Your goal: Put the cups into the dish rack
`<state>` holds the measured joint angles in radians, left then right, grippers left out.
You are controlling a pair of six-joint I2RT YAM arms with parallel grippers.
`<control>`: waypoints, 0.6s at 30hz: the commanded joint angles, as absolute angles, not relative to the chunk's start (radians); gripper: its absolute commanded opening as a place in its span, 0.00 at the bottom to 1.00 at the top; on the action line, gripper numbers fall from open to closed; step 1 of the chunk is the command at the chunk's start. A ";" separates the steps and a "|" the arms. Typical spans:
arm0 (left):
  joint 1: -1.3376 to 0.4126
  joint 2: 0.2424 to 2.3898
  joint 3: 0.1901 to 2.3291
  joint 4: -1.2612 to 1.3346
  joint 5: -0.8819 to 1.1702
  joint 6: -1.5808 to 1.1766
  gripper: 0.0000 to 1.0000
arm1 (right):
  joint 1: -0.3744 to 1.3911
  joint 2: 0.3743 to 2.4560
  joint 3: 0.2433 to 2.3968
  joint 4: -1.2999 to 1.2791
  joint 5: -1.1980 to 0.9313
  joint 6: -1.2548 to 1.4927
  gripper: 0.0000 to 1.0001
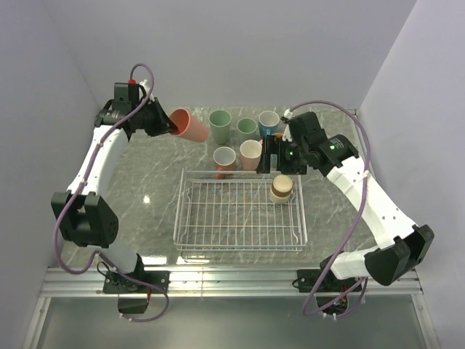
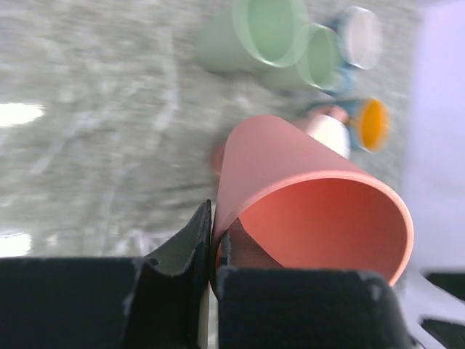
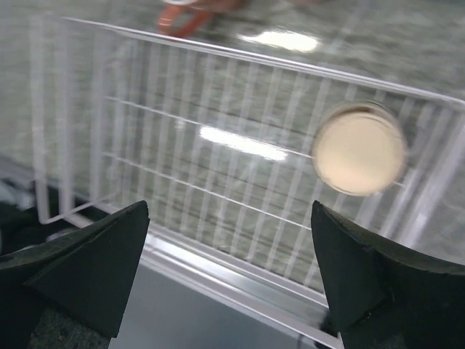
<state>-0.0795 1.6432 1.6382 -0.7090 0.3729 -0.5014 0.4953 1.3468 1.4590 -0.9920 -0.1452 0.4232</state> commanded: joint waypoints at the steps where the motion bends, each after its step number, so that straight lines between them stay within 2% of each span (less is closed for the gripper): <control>1: -0.078 1.553 1.576 -0.603 0.564 -0.548 0.00 | 0.500 1.295 1.471 -0.838 -0.334 0.457 1.00; 7: -0.066 1.431 1.367 -0.333 0.846 -0.736 0.00 | 0.497 1.296 1.395 -0.478 -0.708 0.652 1.00; 10: -0.063 1.365 1.235 -0.102 0.949 -0.905 0.00 | 0.499 1.296 1.319 -0.219 -0.805 0.816 1.00; 14: -0.061 1.280 1.089 0.132 0.983 -1.141 0.00 | 0.491 1.319 1.243 0.076 -0.876 1.003 1.00; 18: -0.061 1.240 1.034 0.236 1.000 -1.242 0.00 | 0.491 1.341 1.238 0.129 -0.884 1.045 1.00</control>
